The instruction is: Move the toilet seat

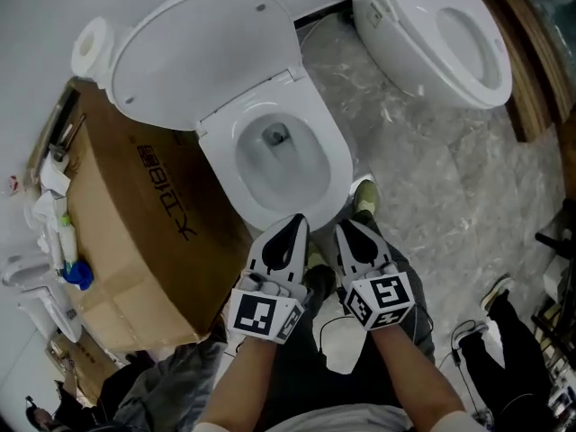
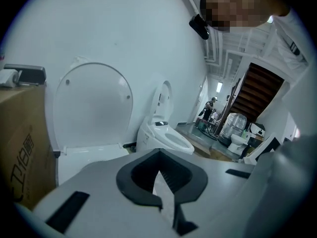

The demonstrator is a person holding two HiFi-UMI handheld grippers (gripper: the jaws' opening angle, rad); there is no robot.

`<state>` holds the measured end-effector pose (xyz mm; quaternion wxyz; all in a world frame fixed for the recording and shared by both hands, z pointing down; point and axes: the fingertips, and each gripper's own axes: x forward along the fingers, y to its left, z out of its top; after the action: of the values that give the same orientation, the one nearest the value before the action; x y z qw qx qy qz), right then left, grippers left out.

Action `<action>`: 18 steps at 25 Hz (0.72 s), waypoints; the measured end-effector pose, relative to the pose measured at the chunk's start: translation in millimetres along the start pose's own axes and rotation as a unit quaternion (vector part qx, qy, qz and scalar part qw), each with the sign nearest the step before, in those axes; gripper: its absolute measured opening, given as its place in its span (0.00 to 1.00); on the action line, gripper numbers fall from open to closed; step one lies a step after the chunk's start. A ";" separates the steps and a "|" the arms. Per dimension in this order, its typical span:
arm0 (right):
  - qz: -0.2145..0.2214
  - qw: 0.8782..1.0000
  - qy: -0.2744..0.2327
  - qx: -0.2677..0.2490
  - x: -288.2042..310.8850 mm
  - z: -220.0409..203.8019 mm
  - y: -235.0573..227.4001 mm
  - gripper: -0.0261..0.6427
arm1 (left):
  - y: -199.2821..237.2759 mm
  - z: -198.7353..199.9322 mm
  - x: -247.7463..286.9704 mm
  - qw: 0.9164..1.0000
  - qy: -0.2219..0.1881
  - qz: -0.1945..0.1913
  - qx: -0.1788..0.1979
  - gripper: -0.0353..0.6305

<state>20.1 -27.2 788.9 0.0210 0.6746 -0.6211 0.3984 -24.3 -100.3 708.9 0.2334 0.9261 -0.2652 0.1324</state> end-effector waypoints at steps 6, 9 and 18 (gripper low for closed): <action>-0.016 0.998 0.032 0.051 33.6 -56.6 -35.5 0.16 | 22.1 -46.7 11.7 1.000 0.013 0.015 -0.015 0.06; -0.026 0.995 0.042 0.083 47.1 -80.1 -49.3 0.18 | 32.5 -60.2 14.7 1.000 0.015 0.018 -0.014 0.06; -0.046 0.978 0.069 0.190 78.2 -137.9 -84.9 0.25 | 43.4 -80.3 24.9 1.000 0.021 0.014 -0.009 0.06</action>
<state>15.2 0.0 966.5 -0.0465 0.6652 -0.4996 0.5529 -37.5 -103.2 802.5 0.2457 0.9172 -0.2741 0.1527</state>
